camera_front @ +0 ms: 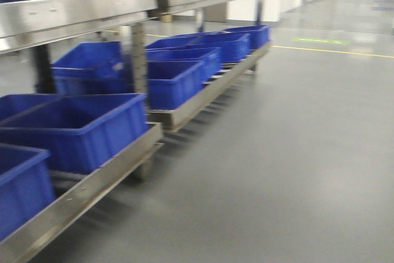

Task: Move two blue bins to right shelf middle

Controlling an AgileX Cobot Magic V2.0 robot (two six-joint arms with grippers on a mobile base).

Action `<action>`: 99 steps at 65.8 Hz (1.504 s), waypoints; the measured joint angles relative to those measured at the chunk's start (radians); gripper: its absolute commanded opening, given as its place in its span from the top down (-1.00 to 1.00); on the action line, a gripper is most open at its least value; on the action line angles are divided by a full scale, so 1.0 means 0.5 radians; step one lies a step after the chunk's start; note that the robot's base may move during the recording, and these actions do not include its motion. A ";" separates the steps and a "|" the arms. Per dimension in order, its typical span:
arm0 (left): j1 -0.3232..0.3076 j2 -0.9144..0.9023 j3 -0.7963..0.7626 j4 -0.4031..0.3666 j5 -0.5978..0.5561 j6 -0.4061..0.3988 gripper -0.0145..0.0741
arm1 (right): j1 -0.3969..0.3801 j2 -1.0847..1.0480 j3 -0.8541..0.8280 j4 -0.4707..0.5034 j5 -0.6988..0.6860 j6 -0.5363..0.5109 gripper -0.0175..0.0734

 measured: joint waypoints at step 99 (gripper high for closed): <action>0.000 0.000 0.000 0.000 -0.004 0.000 0.92 | 0.000 -0.003 0.000 -0.008 0.000 0.000 0.98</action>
